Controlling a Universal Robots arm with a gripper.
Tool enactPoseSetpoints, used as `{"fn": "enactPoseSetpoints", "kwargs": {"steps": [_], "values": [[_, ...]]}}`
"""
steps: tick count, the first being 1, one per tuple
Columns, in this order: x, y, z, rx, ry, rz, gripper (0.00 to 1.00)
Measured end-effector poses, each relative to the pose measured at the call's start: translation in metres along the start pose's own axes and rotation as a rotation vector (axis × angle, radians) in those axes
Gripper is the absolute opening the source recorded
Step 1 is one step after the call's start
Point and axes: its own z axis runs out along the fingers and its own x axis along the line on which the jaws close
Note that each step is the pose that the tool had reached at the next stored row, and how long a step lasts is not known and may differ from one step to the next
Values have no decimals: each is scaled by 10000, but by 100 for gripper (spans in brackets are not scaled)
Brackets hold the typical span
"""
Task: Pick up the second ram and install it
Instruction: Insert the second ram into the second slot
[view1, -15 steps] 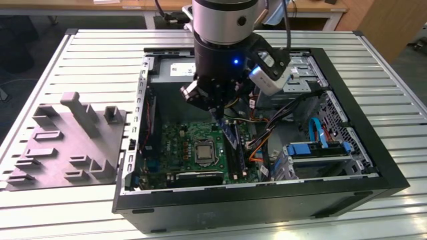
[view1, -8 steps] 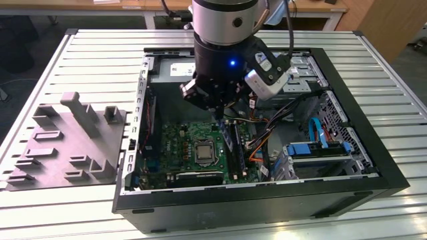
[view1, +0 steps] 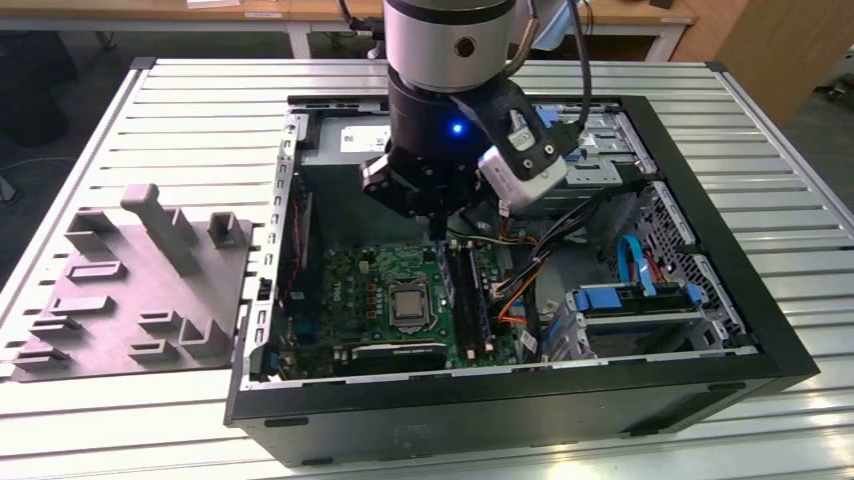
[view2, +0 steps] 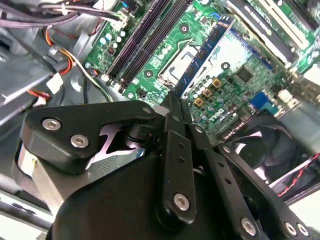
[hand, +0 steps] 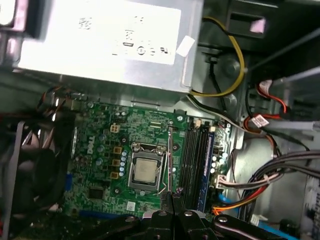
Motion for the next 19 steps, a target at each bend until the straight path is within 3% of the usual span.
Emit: {"fn": "enactPoseSetpoints", "kwargs": {"steps": [3, 8, 12, 19], "values": [[0, 0, 2, 13, -4, 418, 12], [1, 0, 5, -6, -7, 428, 12], [1, 0, 13, 6, -8, 743, 12], [3, -1, 111, -24, -24, 748, 12]]}}
